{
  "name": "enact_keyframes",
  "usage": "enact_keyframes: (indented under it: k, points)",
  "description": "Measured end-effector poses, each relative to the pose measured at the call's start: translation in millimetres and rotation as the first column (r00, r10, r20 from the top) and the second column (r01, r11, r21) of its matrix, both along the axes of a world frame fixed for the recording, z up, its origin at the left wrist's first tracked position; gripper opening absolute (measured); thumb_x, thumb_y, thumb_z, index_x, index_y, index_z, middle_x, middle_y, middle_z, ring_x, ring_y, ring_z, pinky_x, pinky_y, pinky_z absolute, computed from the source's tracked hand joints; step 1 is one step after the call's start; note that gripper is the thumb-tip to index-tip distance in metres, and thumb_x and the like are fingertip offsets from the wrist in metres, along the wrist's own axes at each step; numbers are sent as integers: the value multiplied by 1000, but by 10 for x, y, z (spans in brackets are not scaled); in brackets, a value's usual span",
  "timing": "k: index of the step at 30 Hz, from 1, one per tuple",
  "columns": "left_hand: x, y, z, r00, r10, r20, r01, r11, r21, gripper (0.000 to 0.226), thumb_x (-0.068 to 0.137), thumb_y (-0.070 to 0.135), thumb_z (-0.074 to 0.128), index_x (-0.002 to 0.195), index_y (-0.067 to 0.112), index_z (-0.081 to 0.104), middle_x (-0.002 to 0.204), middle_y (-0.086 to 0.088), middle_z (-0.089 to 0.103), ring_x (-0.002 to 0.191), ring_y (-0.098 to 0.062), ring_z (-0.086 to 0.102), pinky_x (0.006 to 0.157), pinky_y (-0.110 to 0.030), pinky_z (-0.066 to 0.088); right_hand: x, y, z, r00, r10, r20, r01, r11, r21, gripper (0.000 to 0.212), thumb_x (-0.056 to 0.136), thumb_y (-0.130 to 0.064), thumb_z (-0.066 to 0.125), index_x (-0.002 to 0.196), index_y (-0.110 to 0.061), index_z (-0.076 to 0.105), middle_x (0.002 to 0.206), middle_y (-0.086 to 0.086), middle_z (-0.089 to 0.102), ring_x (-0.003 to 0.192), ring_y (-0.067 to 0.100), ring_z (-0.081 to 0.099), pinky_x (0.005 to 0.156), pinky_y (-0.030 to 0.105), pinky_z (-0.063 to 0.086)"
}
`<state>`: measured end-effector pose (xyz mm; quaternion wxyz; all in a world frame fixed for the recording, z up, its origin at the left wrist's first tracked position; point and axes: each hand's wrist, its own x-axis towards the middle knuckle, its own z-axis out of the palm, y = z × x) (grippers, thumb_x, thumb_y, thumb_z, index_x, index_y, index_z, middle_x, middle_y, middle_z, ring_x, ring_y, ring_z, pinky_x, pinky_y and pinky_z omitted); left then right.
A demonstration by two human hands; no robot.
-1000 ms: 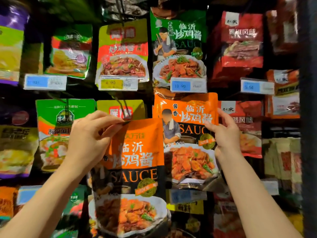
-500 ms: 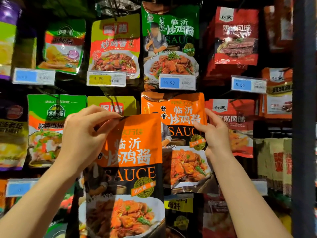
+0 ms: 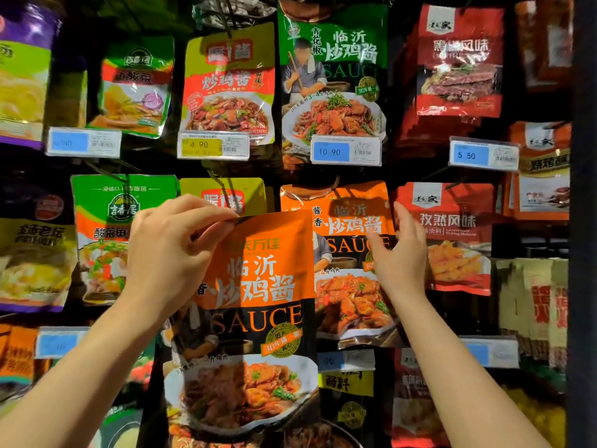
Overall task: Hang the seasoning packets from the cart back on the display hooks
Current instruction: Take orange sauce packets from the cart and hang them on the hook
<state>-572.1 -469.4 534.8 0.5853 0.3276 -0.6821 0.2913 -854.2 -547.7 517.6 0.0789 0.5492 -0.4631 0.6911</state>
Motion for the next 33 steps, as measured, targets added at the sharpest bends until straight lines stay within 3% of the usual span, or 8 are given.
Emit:
enact_keyframes:
  k: [3, 6, 10, 15, 21, 24, 27, 33]
  points:
    - [40, -12, -58, 1000, 4, 0, -4, 1000, 7, 32, 85, 43, 48, 97, 26, 71, 90, 14, 59, 81, -20, 61, 68, -53, 48, 169, 171, -179, 846, -253, -469, 175, 963, -204, 72, 79, -52, 57, 142, -32, 29, 151, 6, 27, 139, 25, 21, 111, 50, 17]
    - [80, -47, -112, 999, 48, 6, -48, 999, 19, 27, 85, 40, 51, 96, 27, 71, 91, 12, 62, 82, -19, 61, 72, -53, 47, 339, 49, -387, 589, -217, -778, 218, 970, -105, 81, 72, -65, 41, 144, -41, 13, 157, 0, 12, 144, 23, 3, 110, 65, 5]
    - [178, -79, -153, 999, 17, -32, -15, 998, 62, 27, 85, 40, 52, 99, 26, 71, 93, 9, 63, 86, -20, 60, 73, -53, 48, 335, -253, -382, 569, -111, -815, 286, 956, 69, 90, 62, -90, -2, 140, -46, -14, 150, -11, -23, 143, 19, -15, 110, 62, -10]
    - [198, -79, -172, 999, 32, -38, -29, 997, 69, 26, 84, 37, 54, 98, 25, 71, 92, 8, 63, 86, -21, 60, 74, -54, 47, 374, -482, -394, 527, -97, -844, 374, 918, 129, 85, 71, -84, 14, 134, -46, -26, 149, -8, -32, 144, 27, -11, 108, 62, -12]
    - [89, -98, -151, 1000, 18, 7, -18, 996, 83, 24, 83, 36, 55, 98, 26, 72, 91, 11, 62, 86, -20, 61, 75, -54, 48, 368, -438, -286, 588, 37, -808, 281, 927, 248, 71, 88, -64, 37, 145, -45, -1, 156, -7, -16, 144, 25, -6, 110, 59, -10]
    - [-42, -120, -61, 999, -29, 19, 28, 998, 59, 24, 84, 37, 55, 96, 26, 72, 90, 12, 62, 84, -20, 61, 73, -54, 48, 353, -67, -141, 827, 375, -418, -262, 916, 304, 49, 90, -62, 36, 134, -41, 41, 147, -9, 36, 136, 11, 31, 115, 51, 19]
    - [-273, -159, 79, 996, -88, 7, 87, 996, 29, 19, 83, 32, 58, 95, 27, 72, 89, 12, 62, 86, -18, 61, 74, -53, 47, 317, 484, -68, 719, 694, -37, -688, 719, 96, 47, 82, -64, 48, 123, -42, 47, 119, -10, 62, 108, 0, 58, 92, 18, 47]
    - [-840, -349, 350, 966, -256, -34, 258, 965, 50, 20, 78, 29, 59, 95, 29, 71, 91, 9, 66, 91, -18, 63, 79, -49, 47, 167, 710, -88, 783, 622, -17, -613, 767, -188, 51, 84, -3, 64, 122, -31, 44, 94, -8, 72, 82, 17, 70, 68, 31, 57]
